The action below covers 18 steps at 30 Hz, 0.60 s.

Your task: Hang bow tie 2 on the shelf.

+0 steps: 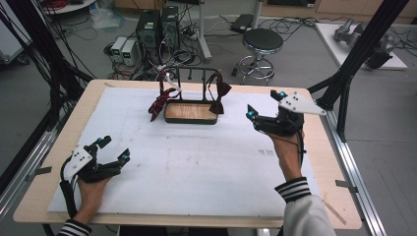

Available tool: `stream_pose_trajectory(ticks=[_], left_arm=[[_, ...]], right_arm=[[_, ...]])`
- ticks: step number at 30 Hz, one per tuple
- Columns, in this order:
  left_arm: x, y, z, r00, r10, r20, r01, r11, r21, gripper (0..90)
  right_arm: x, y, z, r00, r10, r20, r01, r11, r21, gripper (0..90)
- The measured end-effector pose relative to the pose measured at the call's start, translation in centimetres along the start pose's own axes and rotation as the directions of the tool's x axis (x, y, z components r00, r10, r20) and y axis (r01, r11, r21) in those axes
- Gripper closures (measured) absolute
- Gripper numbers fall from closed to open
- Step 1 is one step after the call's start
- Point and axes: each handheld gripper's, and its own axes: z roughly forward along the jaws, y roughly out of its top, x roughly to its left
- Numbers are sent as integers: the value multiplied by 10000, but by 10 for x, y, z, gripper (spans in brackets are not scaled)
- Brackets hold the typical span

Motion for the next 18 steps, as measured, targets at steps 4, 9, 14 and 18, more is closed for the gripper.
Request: stream_pose_trajectory(ticks=[4, 9, 14, 18], left_arm=[[0, 0, 0, 10000, 7, 3, -7, 10000, -10, 147], [0, 0, -1, 10000, -68, 37, 68, 10000, -48, 146], [0, 0, -2, 10000, -3, -16, 2, 10000, -72, 146], [-1, 0, -3, 10000, 25, -24, -25, 10000, -86, 146]], right_arm=[[9, -19, -21, 10000, 55, 34, -54, 9994, -340, 122], [22, -49, -38, 9999, 103, 49, -101, 9993, -346, 122], [30, -85, -50, 9994, 318, 151, -310, 9983, -499, 120], [34, -110, -57, 9978, 578, 337, -554, 9960, -695, 119]])
